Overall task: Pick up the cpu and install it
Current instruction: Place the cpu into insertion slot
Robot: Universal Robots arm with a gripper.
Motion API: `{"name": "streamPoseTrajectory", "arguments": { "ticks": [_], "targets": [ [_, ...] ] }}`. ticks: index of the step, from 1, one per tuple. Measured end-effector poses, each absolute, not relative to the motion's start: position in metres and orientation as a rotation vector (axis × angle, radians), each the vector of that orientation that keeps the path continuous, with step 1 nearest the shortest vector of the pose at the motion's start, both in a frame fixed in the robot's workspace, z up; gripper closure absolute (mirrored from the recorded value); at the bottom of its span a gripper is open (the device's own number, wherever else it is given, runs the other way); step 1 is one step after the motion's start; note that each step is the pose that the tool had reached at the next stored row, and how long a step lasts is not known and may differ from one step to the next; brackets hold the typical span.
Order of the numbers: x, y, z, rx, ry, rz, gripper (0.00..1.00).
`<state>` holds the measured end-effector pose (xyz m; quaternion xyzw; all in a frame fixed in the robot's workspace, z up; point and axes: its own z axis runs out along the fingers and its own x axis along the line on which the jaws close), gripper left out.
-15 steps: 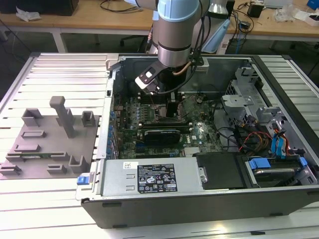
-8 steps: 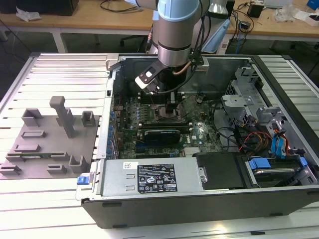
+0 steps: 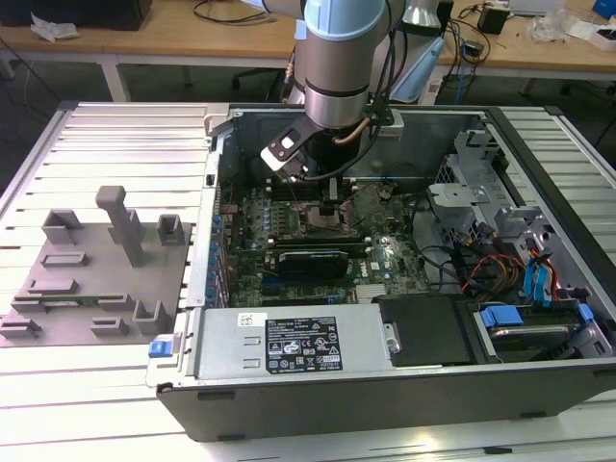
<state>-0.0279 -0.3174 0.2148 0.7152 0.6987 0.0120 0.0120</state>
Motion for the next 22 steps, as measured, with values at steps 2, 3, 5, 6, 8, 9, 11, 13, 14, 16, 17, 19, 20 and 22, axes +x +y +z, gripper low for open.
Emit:
{"name": "streamPoseTrajectory", "arguments": {
  "ticks": [2,3,5,6,8,9,11,13,14,16,17,19,20,22],
  "targets": [
    [-0.028,-0.317,0.213,2.229,2.178,0.039,0.89],
    [-0.028,-0.317,0.212,2.229,2.178,0.039,0.89],
    [-0.029,-0.317,0.21,2.228,2.179,0.04,0.89],
    [-0.029,-0.317,0.21,2.228,2.179,0.039,0.89],
    [-0.029,-0.317,0.208,2.227,2.179,0.04,0.89],
    [-0.029,-0.317,0.208,2.227,2.179,0.04,0.89],
    [-0.03,-0.317,0.208,2.227,2.179,0.039,0.89],
    [-0.03,-0.317,0.207,2.227,2.179,0.04,0.89],
    [-0.029,-0.317,0.206,2.228,2.179,0.04,0.89],
    [-0.03,-0.317,0.205,2.227,2.179,0.04,0.89],
    [-0.03,-0.317,0.205,2.227,2.179,0.039,0.89],
    [-0.03,-0.317,0.205,2.227,2.179,0.039,0.89],
    [-0.03,-0.317,0.204,2.227,2.179,0.039,0.89],
    [-0.03,-0.317,0.204,2.227,2.179,0.039,0.89]
  ]
}}
